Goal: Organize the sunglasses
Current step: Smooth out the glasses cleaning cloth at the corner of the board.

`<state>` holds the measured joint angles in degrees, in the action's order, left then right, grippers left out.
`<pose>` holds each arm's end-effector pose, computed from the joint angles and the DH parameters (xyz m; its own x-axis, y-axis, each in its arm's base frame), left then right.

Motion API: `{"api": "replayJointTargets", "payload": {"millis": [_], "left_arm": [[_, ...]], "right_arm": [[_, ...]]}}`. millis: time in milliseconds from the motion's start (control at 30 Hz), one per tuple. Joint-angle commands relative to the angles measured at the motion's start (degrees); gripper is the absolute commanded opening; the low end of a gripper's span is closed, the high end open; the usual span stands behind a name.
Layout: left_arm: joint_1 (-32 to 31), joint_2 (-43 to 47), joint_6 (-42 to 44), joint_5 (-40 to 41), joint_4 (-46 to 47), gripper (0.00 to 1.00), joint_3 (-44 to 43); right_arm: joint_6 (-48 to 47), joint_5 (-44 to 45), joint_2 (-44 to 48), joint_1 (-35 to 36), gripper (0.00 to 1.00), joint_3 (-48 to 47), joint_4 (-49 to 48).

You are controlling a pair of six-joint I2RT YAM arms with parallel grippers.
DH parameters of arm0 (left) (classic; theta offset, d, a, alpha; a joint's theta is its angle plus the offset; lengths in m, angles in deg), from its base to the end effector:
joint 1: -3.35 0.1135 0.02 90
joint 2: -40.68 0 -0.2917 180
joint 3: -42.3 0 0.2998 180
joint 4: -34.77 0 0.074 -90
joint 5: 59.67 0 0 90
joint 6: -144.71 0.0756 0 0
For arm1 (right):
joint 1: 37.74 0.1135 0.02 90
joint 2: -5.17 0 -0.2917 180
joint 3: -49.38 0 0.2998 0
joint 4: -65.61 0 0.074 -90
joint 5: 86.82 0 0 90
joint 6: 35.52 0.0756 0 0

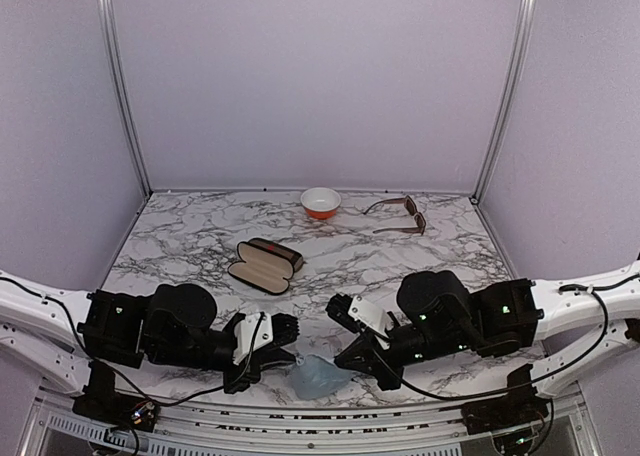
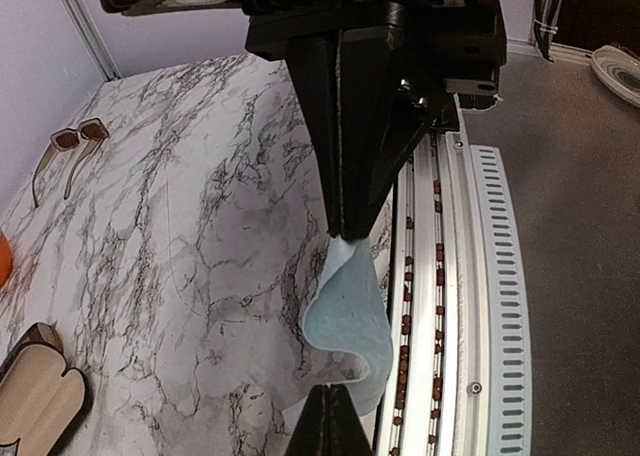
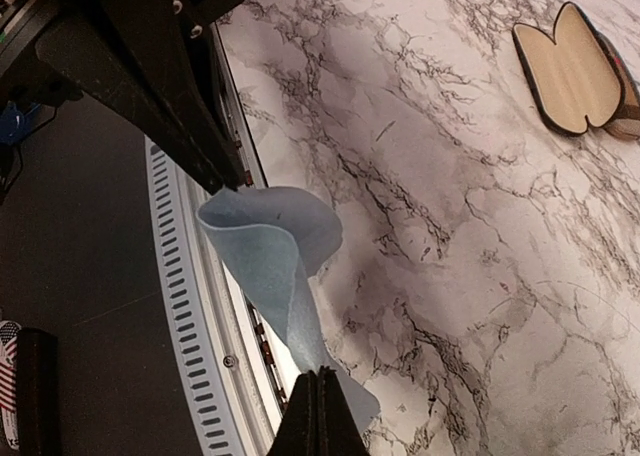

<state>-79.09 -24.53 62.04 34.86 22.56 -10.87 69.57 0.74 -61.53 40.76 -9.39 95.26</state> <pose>0.0490 -0.3235 0.2544 0.0713 0.4297 -0.9002 0.9776 0.1489 0.1485 0.0607 0.3143 0.2489 -0.3740 -0.5338 -0.7584 -0.9201 0.3160 0.2314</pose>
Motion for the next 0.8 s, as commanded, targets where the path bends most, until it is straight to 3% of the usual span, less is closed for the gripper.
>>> {"api": "replayJointTargets", "payload": {"millis": [0,333,767], "left_arm": [[-0.7,-0.5,-5.1,-1.3,-3.8,0.0,-1.9],[-0.5,-4.3,-7.8,-1.6,-5.4,0.0,-2.9],[5.5,-10.0,-7.7,-5.5,-5.4,0.0,-5.3]], "right_arm": [[1.3,-0.6,-1.0,0.3,0.0,-1.6,1.6],[1.9,0.5,-2.5,0.2,0.0,0.2,0.7],[-0.6,-0.9,-3.7,-5.0,0.0,1.9,-0.4]]}}
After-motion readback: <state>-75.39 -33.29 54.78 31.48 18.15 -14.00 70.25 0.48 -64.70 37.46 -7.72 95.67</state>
